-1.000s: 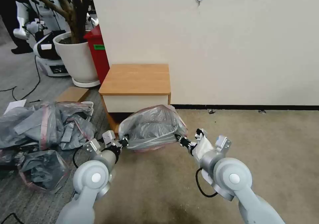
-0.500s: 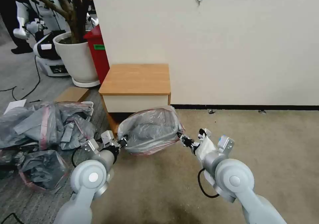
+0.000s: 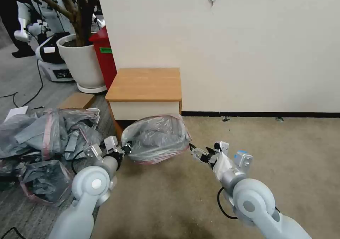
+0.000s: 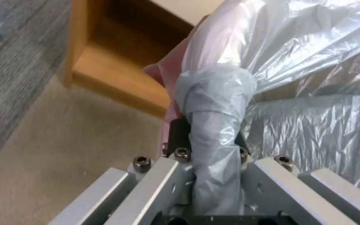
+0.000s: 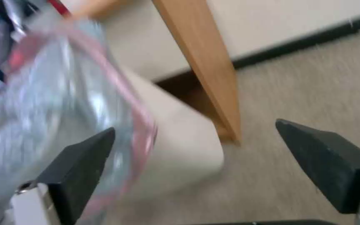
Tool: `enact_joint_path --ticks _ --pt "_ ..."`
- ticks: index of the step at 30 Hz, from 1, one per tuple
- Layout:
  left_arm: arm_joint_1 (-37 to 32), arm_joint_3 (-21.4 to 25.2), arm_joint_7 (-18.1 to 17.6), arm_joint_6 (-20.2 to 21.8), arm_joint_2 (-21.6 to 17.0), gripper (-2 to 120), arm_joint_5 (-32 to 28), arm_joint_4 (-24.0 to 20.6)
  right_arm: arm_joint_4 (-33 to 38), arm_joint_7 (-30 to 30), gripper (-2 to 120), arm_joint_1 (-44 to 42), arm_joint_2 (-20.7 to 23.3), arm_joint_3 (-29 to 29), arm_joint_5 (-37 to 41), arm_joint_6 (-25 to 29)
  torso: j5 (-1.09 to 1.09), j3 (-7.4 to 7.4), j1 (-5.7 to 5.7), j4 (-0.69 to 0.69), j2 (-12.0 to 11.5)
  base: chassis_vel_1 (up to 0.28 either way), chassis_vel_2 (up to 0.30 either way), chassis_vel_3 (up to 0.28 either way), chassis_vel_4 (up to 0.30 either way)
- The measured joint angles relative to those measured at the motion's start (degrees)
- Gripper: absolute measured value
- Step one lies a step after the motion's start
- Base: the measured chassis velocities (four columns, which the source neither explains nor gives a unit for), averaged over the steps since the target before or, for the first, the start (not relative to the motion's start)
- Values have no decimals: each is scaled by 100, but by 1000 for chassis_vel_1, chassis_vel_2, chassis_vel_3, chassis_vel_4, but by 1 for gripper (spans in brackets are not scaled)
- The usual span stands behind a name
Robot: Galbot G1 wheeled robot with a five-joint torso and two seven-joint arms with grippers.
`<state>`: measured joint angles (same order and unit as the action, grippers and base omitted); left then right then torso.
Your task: Pick up the garbage bag from the table and place it over the trash can.
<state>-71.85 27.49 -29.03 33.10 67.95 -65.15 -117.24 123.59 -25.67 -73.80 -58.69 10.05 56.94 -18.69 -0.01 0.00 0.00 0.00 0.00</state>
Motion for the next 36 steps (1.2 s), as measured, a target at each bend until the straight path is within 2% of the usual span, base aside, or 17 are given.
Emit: enact_joint_path --ticks 1,4,5,7,8,9,11,14,18,19,21,23,24,26,29,36 --pt "0 0 0 0 0 2 0 0 0 0 99 0 0 0 0 0 0 0 0 0 0 0 0 0 0" --pt "-114 172 799 27 -527 2 -239 75 -282 1387 100 -150 303 188 48 879 0 0 0 0 0 0 0 0 0" --pt "-114 172 799 27 -527 2 -239 75 -282 1387 100 -150 303 188 48 879 0 0 0 0 0 0 0 0 0" --pt "-208 308 1225 33 -828 2 -365 126 -528 2163 100 -182 423 247 221 1204 0 0 1 0 0 0 0 0 0" --pt "-233 350 1343 26 -900 2 -382 148 -591 2322 100 -176 452 249 300 1269 1 0 0 0 0 0 0 0 0" --pt "-233 350 1343 26 -900 2 -382 148 -591 2322 100 -176 452 249 300 1269 1 0 0 0 0 0 0 0 0" --pt "-299 471 1720 -51 -1106 2 -353 246 -773 2671 100 -97 523 246 573 1368 0 0 0 0 0 0 0 0 0" --pt "-332 547 1893 -152 -1216 2 -290 322 -882 2919 100 -33 584 246 807 1370 1 0 0 0 0 0 0 0 0" --pt "-425 686 2605 -337 -1342 2 -231 512 -1090 3707 99 124 798 145 1058 1335 0 0 0 0 0 0 0 0 0" --pt "-425 686 2605 -337 -1342 2 -231 512 -1090 3707 99 124 798 145 1058 1335 0 0 0 0 0 0 0 0 0" --pt "-447 696 3050 -507 -1393 2 -117 679 -1277 4392 98 305 950 52 1105 1271 0 0 1 1 0 0 0 0 0" --pt "-453 695 3150 -558 -1402 2 -93 706 -1320 4526 96 347 980 35 1106 1246 -1 0 0 1 0 0 0 0 0" --pt "-476 695 3448 -688 -1425 2 2 771 -1464 4910 93 505 1110 -24 1100 1117 1 0 0 1 0 0 0 0 0" --pt "-488 683 3659 -793 -1441 2 126 829 -1556 5141 89 618 1212 -58 1099 1011 1 0 0 0 0 0 0 0 0" --pt "-494 663 3764 -882 -1453 2 231 885 -1607 5341 88 676 1273 -77 1103 945 0 0 1 0 0 0 0 0 0" --pt "-490 612 3773 -961 -1450 2 327 902 -1663 5519 76 743 1260 -176 1068 894 0 0 1 0 0 0 0 0 0"
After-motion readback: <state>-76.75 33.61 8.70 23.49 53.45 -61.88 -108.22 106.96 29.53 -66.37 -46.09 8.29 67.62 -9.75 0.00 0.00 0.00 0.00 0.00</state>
